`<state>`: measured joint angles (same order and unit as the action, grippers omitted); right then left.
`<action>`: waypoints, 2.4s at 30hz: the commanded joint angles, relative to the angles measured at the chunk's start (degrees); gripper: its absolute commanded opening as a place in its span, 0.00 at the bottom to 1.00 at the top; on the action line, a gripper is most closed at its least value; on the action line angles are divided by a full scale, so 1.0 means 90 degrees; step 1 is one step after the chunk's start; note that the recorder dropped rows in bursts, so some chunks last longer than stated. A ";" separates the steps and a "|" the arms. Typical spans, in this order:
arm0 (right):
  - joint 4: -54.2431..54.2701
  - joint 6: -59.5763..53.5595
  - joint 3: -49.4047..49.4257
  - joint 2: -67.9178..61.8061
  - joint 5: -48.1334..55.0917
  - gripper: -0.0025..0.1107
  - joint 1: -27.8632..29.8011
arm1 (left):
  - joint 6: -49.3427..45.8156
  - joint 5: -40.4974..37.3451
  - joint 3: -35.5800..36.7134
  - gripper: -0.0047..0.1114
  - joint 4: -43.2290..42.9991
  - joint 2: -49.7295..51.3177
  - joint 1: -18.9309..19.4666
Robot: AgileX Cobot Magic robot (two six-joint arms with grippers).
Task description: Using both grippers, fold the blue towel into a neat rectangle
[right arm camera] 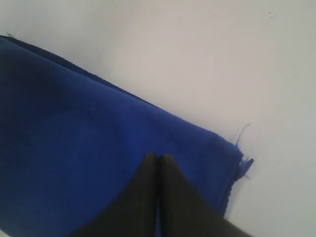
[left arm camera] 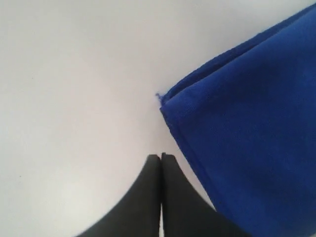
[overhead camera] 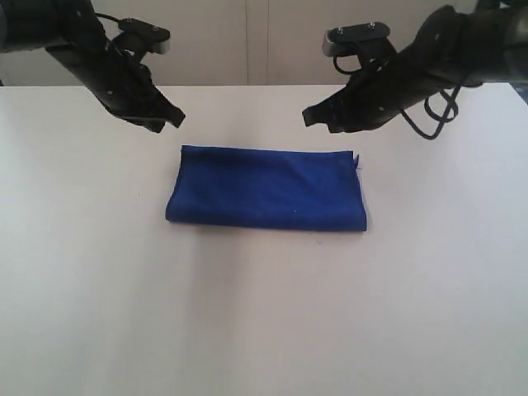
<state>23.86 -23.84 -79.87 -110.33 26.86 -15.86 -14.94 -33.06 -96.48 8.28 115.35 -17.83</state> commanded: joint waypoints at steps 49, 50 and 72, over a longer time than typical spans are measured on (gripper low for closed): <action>-0.0775 0.1226 -0.1078 -0.1163 0.1792 0.02 0.0057 | -0.1891 0.0534 -0.0614 0.04 0.3359 0.1775 0.0189; -0.0775 0.1226 -0.1078 -0.1163 0.1792 0.02 0.0057 | -0.1891 0.0627 -0.0614 0.04 0.3359 0.1788 0.0189; -0.0787 0.1386 -0.0972 -0.0792 0.2709 0.02 0.0057 | -0.1891 -0.1781 -0.0541 0.04 0.2819 0.0894 0.0070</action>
<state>17.02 -11.51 -89.44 -118.02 50.47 -15.59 -31.87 -48.20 -102.60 33.21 123.76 -15.49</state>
